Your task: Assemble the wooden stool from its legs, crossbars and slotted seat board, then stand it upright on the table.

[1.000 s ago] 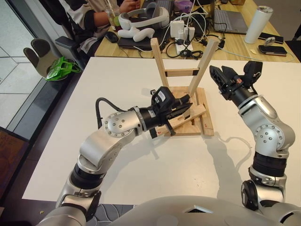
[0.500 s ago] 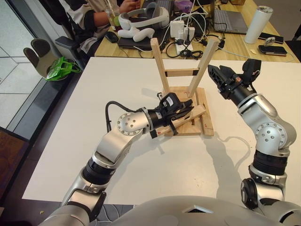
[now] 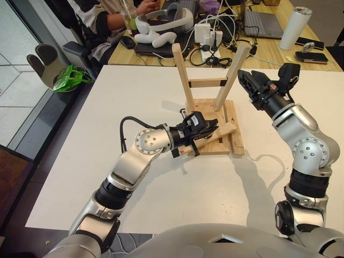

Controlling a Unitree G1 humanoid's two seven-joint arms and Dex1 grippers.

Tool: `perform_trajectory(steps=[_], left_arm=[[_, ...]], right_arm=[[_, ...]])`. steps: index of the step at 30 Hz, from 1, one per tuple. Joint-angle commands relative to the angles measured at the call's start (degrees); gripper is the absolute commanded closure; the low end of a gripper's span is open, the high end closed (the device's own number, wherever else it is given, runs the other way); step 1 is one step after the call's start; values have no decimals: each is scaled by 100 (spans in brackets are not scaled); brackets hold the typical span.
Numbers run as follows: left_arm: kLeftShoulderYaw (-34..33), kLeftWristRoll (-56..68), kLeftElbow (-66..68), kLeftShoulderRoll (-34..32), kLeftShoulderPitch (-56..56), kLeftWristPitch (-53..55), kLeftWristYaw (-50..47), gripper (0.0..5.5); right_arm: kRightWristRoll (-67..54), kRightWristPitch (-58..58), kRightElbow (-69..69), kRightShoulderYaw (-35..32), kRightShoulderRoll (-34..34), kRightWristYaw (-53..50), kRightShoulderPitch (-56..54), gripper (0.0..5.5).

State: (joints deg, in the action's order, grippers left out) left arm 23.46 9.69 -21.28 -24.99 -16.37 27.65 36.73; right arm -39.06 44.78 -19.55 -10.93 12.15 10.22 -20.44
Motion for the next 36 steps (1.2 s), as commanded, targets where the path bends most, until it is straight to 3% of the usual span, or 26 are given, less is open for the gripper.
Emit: perform_trajectory(steps=[1, 8, 16, 20, 30, 36], left_arm=[[70, -62, 101, -254, 28, 367, 248, 510], [105, -90, 686, -407, -411, 531, 711, 510], [-4, 264, 2462, -34, -1657, 1037, 1502, 510], [-354, 447, 2965, 153, -1784, 1234, 1349, 510], [-1499, 705, 554, -88, -531, 1752, 136, 510], [-1932, 485, -4, -926, -132, 1905, -47, 510]], right_arm=[[353, -420, -476, 453, 108, 292, 519, 255], [1580, -1755, -1587, 1070, -801, -773, 1623, 255], [2017, -1915, -1946, 1513, -1566, -1574, 2307, 255], [2073, -1931, -2003, 1661, -1715, -1658, 2462, 255], [2150, -2022, -2169, 1709, -1732, -1823, 2702, 255], [2206, -2106, -2145, 1733, -1759, -1888, 2783, 255]])
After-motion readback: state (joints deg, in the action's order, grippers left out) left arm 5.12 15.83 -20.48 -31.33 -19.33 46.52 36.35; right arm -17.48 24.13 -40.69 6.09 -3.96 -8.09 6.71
